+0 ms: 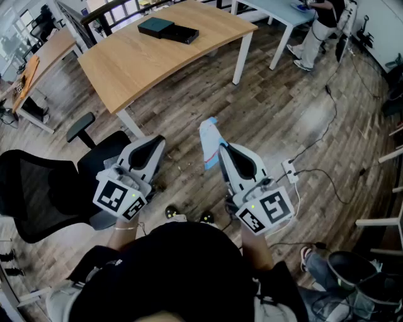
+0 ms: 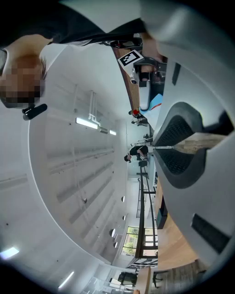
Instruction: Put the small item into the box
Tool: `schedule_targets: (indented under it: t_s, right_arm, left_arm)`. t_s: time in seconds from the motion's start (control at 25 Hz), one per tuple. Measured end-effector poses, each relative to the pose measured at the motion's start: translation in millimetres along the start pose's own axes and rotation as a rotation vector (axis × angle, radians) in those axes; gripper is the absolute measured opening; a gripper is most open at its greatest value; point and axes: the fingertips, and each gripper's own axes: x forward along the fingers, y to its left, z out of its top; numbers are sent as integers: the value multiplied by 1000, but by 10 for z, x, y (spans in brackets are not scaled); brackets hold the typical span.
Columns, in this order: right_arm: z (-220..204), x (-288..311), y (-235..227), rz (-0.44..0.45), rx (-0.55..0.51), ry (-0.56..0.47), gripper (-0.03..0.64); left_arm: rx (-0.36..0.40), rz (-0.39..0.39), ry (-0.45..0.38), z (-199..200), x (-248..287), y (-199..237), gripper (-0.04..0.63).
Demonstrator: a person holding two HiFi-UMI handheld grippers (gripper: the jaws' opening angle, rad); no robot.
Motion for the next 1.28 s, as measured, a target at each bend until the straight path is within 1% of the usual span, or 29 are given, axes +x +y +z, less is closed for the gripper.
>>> schedule_targets:
  t_s: [0.16, 0.32, 0.68, 0.88, 1.08, 1.28]
  right_arm:
    - [-19, 18, -57, -13, -21, 14, 25]
    - [-60, 27, -60, -20, -95, 49, 25]
    - [-68, -30, -146, 0, -170, 75, 25]
    - [-42, 46, -104, 11, -208, 60, 23]
    - [-132, 93, -102, 46, -313, 93, 24]
    - [-132, 207, -75, 76, -328, 90, 24]
  left_arm:
    - [5, -9, -2, 22, 107, -49, 25]
    - [17, -20, 5, -5, 205, -172, 25]
    - [33, -35, 20, -14, 434, -507, 25]
    - [27, -23, 39, -38, 426, -590, 25]
    - [11, 5, 44, -99, 450, -628, 25]
    - [42, 33, 41, -55, 462, -545, 25]
